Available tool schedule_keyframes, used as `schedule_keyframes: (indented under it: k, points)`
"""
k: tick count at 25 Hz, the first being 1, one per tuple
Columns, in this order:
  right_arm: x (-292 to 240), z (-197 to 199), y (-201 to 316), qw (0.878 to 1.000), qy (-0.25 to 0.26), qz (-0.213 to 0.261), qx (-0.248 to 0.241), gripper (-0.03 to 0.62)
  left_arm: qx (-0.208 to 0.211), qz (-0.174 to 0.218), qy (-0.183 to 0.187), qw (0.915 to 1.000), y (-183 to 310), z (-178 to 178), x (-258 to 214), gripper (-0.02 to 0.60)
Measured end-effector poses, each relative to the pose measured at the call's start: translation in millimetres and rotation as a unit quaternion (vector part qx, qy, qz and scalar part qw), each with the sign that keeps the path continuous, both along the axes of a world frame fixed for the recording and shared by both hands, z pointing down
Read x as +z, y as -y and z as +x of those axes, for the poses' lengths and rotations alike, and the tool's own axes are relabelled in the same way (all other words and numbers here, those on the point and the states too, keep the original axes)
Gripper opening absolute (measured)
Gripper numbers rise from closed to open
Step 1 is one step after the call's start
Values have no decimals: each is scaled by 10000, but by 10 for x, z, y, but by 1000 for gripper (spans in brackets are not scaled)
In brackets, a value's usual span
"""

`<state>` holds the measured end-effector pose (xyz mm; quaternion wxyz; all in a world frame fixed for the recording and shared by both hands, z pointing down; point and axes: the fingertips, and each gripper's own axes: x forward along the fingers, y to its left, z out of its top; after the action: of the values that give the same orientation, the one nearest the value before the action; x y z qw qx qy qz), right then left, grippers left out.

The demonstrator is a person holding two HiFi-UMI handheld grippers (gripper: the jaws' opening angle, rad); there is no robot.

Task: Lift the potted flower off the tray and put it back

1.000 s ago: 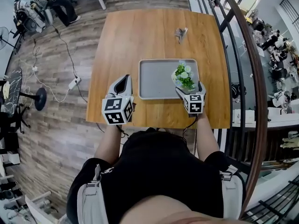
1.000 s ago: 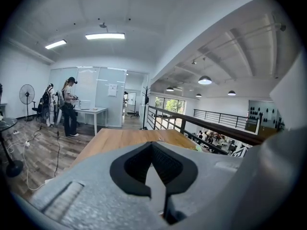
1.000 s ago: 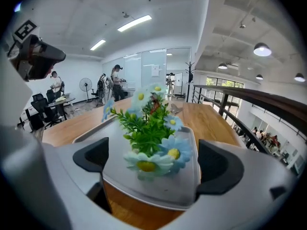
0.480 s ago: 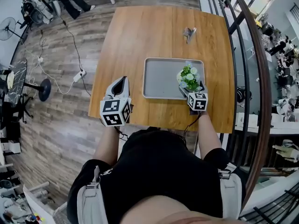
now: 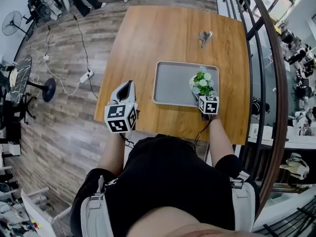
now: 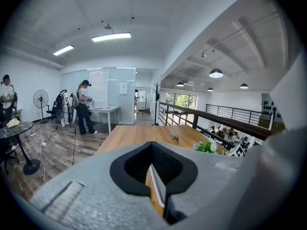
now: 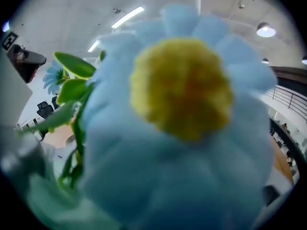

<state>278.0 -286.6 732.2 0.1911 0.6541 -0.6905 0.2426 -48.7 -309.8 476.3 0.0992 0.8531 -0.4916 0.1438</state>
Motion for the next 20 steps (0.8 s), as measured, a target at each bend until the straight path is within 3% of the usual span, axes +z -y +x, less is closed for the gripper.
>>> schedule_keyframes:
  k: [7,11,20]
  points:
    - [-166,-140,-21,9992,-94,-189,-346,456,34,31,-8,10000,-15,23,1,12]
    - [-339,-153,-3,9995,-118,-84,-275,453,177,50,-23,9998,-43,117,-4,12]
    - [-1121,-51,72,9968,-251,740,165,448,429,138,-144,9989,-50,296,-53,12]
